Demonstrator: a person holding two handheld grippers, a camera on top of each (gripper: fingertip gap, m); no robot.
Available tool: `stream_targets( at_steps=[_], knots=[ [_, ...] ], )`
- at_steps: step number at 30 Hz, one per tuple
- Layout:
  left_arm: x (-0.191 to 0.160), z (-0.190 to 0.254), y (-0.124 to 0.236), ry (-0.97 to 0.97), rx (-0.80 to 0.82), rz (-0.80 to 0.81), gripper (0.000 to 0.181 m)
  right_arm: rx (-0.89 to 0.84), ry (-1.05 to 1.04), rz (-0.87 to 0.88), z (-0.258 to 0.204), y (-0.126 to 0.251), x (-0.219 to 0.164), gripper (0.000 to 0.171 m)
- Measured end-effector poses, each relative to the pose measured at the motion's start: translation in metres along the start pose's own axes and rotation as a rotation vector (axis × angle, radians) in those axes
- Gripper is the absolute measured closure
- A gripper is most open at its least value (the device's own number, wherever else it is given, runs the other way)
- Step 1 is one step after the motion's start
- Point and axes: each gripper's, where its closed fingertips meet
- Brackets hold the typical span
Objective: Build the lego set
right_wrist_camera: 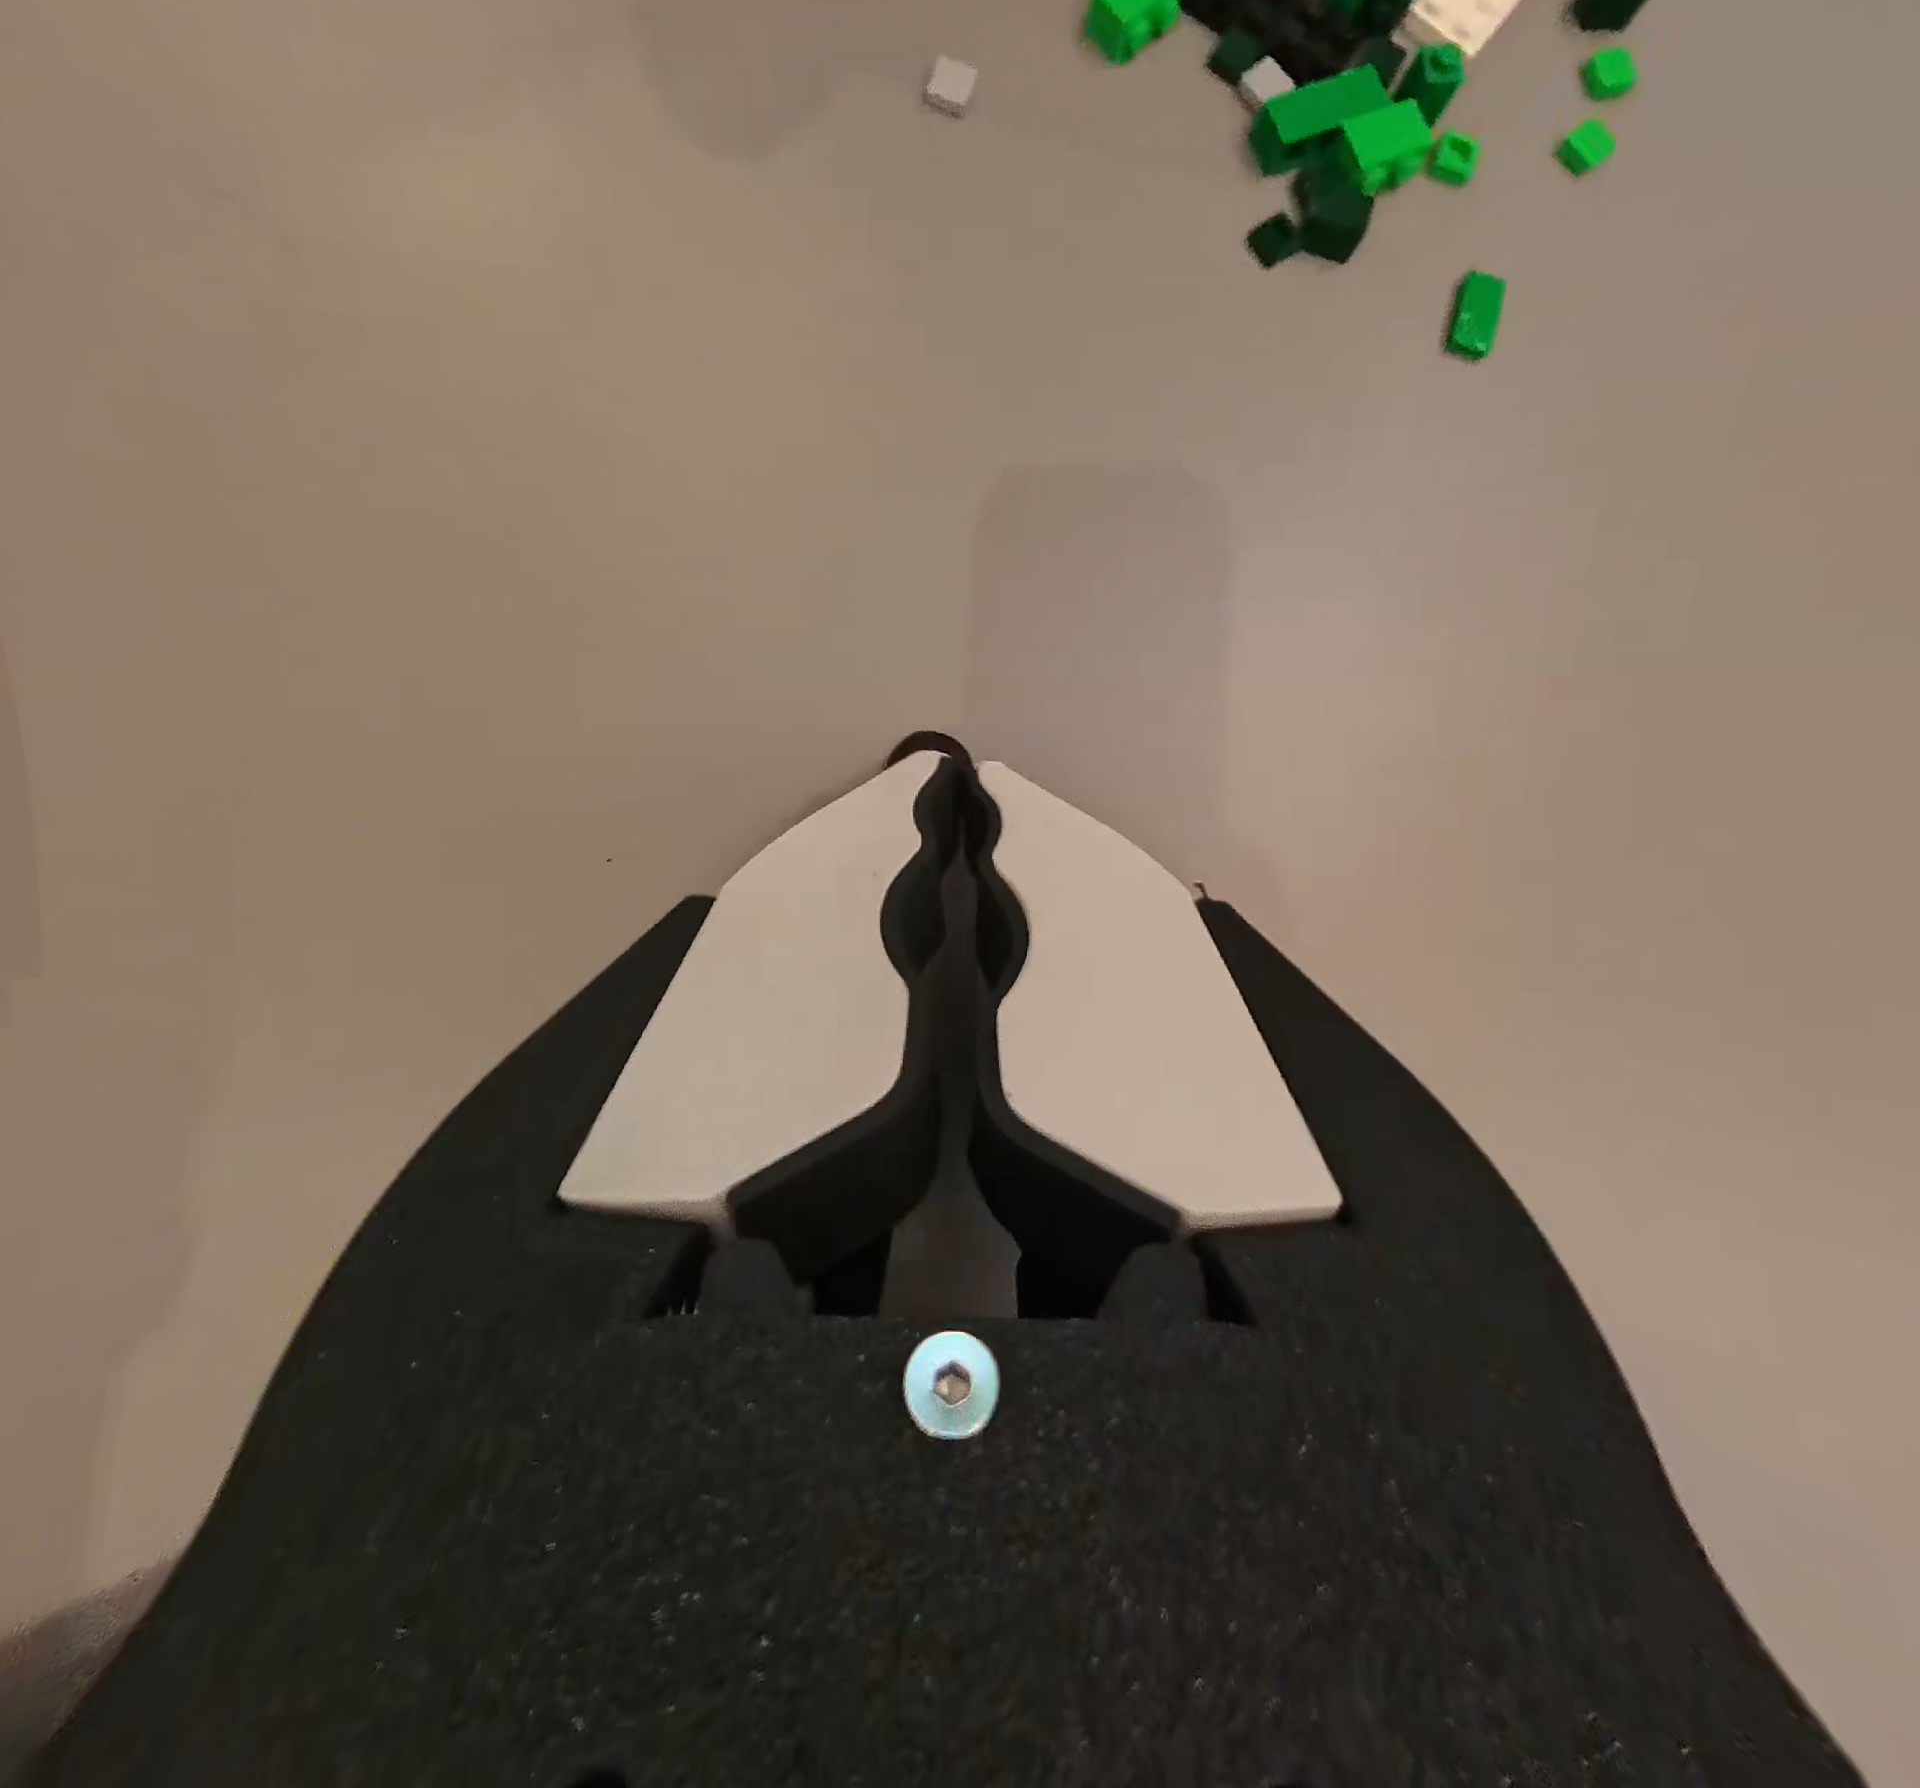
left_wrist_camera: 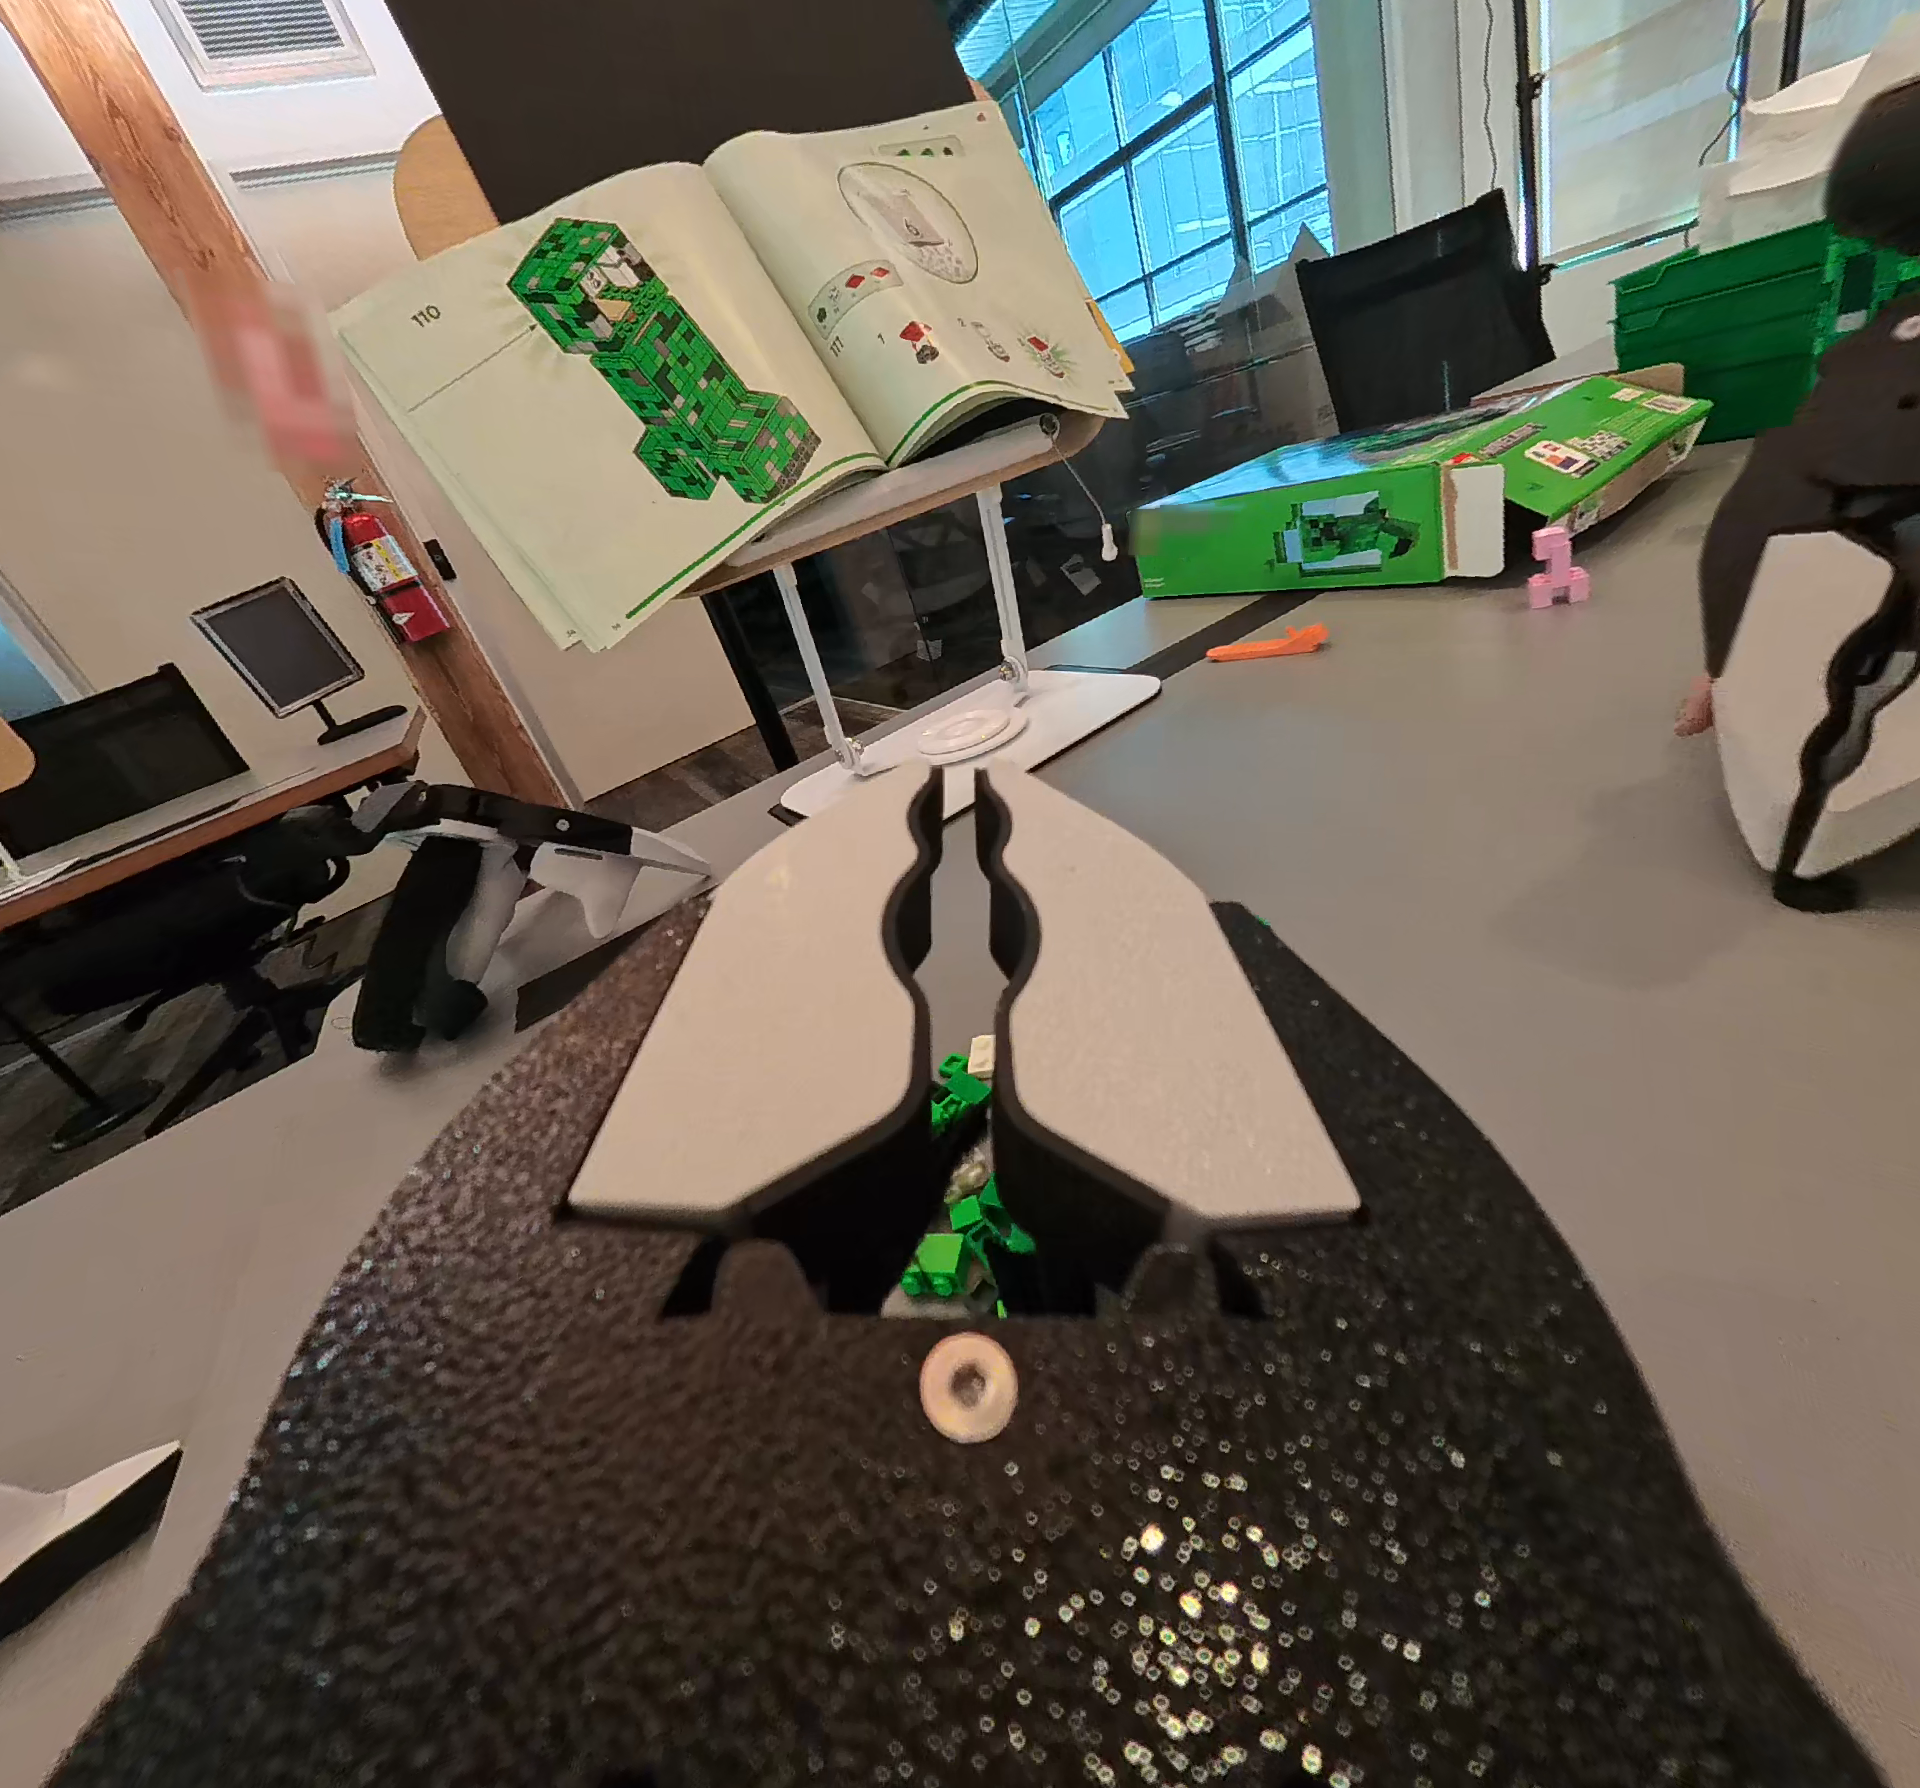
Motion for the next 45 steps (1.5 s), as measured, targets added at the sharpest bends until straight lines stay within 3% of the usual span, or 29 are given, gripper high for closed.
stream_targets(
  at_steps=[7, 11, 14, 23, 37, 41, 45],
  knots=[
    [0.006, 0.002, 0.002, -0.032, 0.004, 0.034, 0.181, 0.031, 0.003, 0.106, 0.004, 0.004, 0.009, 0.17],
    [0.008, 0.005, 0.002, -0.05, -0.005, 0.043, 0.181, 0.034, -0.159, 0.152, -0.003, 0.005, 0.008, 0.149],
    [0.007, 0.006, 0.001, -0.056, -0.012, 0.04, 0.181, -0.018, -0.112, 0.105, -0.012, -0.001, 0.001, 0.14],
    [0.006, 0.008, 0.0, -0.065, -0.019, 0.031, 0.181, -0.056, -0.081, 0.081, -0.006, -0.005, 0.005, 0.156],
    [0.004, 0.011, -0.001, -0.087, -0.028, 0.02, 0.181, 0.054, 0.007, 0.113, -0.01, -0.002, 0.004, 0.153],
    [0.006, 0.011, 0.0, -0.089, -0.022, 0.03, 0.181, -0.025, -0.061, 0.428, 0.007, 0.028, 0.035, 0.14],
    [0.006, 0.008, 0.0, -0.089, -0.01, 0.033, 0.181, -0.452, -0.166, 0.914, 0.058, 0.092, 0.048, 0.149]
  ],
)
Point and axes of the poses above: each gripper's, where its closed fingertips meet, y back along the fingers, x out of its top, z = x × y across the jaws, and after that the axes turned 2 degrees about -x, right-handed
